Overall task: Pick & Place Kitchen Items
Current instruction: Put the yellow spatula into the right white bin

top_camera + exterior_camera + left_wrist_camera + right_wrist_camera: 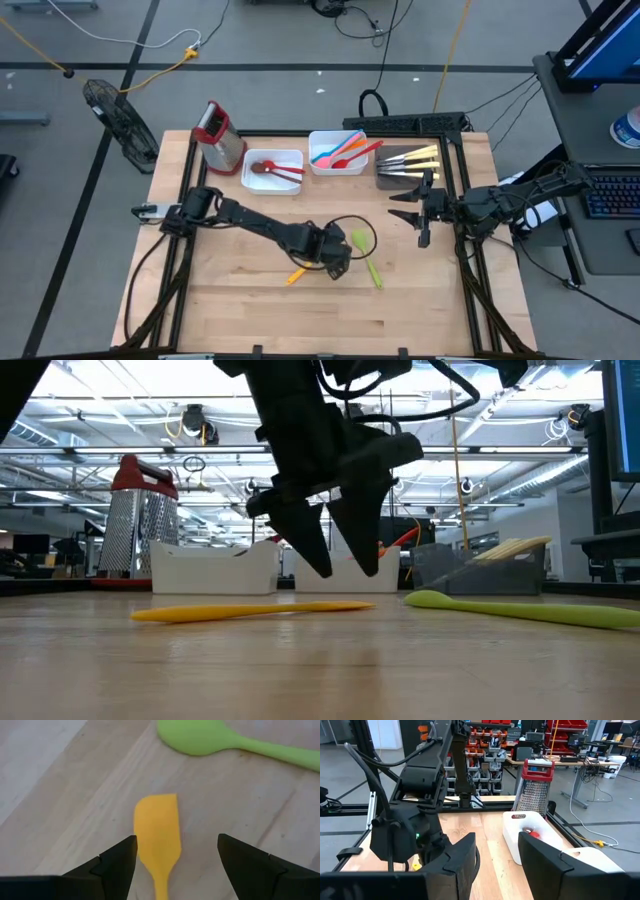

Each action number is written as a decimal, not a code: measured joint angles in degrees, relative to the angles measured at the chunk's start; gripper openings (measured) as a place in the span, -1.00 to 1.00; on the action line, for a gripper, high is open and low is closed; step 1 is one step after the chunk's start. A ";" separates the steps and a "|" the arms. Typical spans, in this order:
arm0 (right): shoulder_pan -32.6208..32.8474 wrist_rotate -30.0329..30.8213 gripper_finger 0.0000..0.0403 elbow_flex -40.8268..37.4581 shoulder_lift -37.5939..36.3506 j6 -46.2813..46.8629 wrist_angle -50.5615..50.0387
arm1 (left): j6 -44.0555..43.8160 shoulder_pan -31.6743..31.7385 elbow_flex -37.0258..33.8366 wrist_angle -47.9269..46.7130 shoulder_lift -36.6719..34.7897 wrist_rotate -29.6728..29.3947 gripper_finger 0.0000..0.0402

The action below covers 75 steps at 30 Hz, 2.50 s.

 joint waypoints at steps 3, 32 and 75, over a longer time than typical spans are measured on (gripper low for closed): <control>0.00 0.00 -0.30 0.00 0.00 -0.02 0.00 | 0.97 -0.36 -0.02 -0.46 0.00 -1.52 0.41; -0.02 0.00 -0.30 0.00 0.11 0.00 0.13 | -6.74 -0.64 -0.17 0.85 10.32 -8.31 -0.33; -0.04 -0.13 -0.30 -0.02 0.11 -1.49 -0.93 | -6.24 8.80 -0.79 15.12 -18.14 -9.56 -0.96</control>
